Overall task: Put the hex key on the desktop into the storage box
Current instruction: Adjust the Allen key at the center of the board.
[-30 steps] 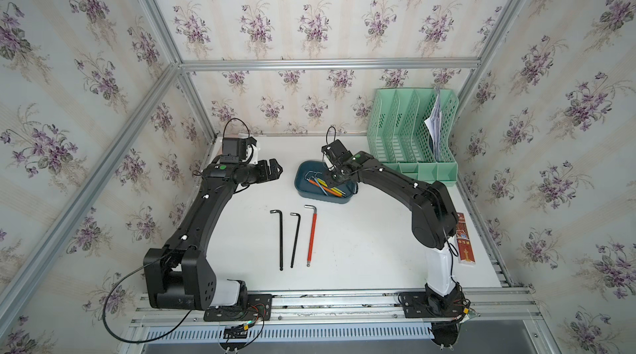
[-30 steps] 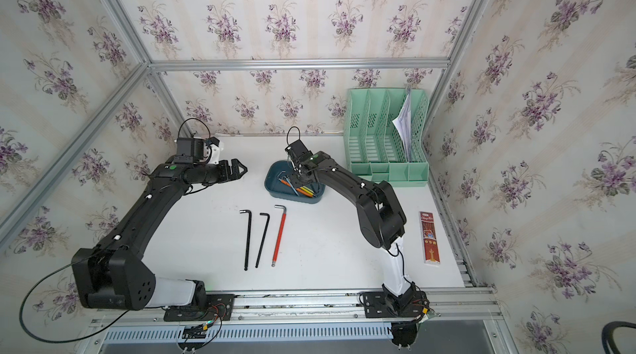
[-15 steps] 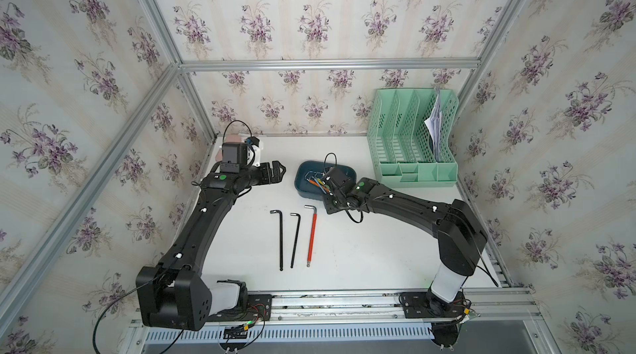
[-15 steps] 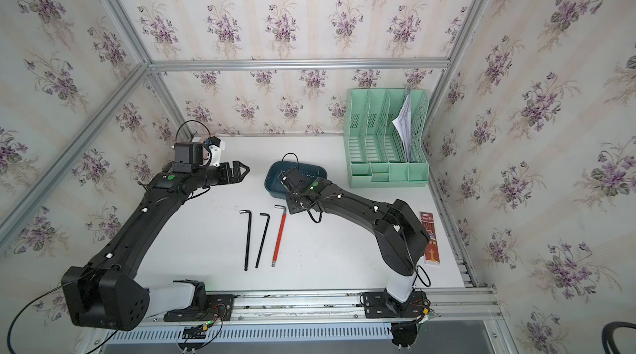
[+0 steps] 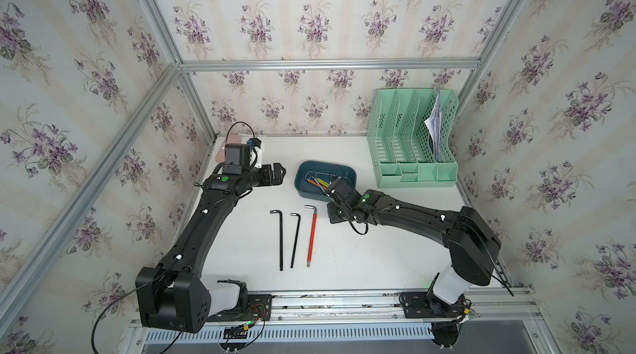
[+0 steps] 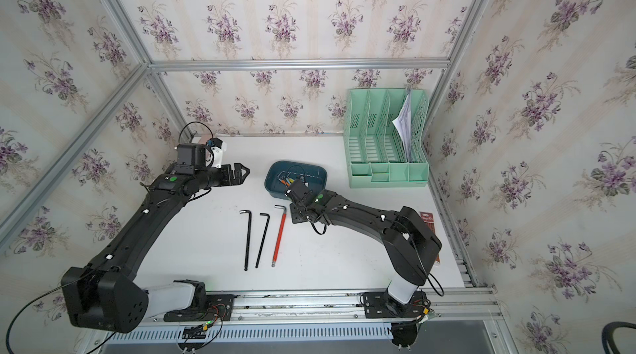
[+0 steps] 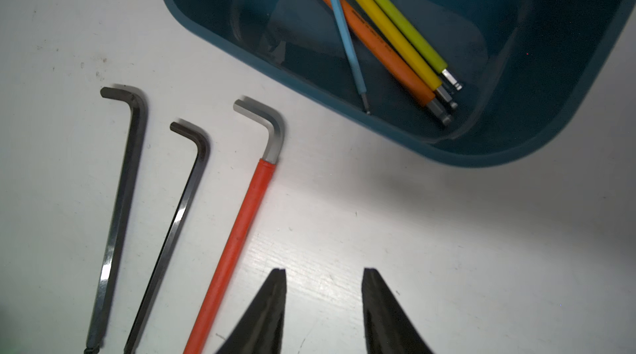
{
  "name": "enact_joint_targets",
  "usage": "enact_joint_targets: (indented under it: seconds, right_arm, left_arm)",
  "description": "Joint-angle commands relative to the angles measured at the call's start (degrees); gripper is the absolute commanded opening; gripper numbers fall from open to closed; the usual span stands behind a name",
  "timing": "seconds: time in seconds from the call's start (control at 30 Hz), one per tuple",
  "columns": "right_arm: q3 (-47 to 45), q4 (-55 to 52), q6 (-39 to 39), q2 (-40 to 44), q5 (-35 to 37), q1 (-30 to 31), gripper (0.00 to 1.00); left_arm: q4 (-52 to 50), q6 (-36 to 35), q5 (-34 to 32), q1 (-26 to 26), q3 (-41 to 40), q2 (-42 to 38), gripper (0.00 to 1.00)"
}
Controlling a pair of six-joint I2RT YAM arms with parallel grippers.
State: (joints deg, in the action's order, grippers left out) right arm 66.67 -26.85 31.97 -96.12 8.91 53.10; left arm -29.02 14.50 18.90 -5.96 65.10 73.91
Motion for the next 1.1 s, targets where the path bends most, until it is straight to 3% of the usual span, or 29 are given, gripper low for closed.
enact_joint_targets:
  seconds: [0.0, 0.23, 0.47, 0.73, 0.9, 1.07]
  right_arm:
    - [-0.9, -0.8, 2.4, 0.7, 2.1, 0.4, 0.41]
    - [-2.2, 1.9, 6.7, 1.9, -0.3, 1.2, 0.41]
    - [-1.6, -1.0, 7.1, 3.1, 2.3, 3.8, 0.41]
    - [-3.9, 1.3, 6.8, 2.7, 0.4, 4.3, 0.39]
    - [-5.7, 3.0, 5.0, 4.7, 0.2, 4.5, 0.40]
    - [3.7, -2.5, -1.1, 4.9, -2.0, 4.5, 0.40]
  left_arm:
    - [1.3, -0.9, -2.4, 0.0, 0.0, -0.2, 0.99]
    - [1.2, -1.0, -2.5, -0.4, -0.3, 1.0, 0.99]
    - [2.9, -1.8, -1.8, -0.6, 0.3, 3.9, 0.99]
    - [8.5, -1.3, -4.6, -0.6, -7.1, 0.7, 0.99]
    - [5.8, 1.3, -8.1, -0.7, -4.5, 2.2, 0.99]
    - [4.3, 2.2, -11.8, -1.0, -2.8, 1.6, 0.99]
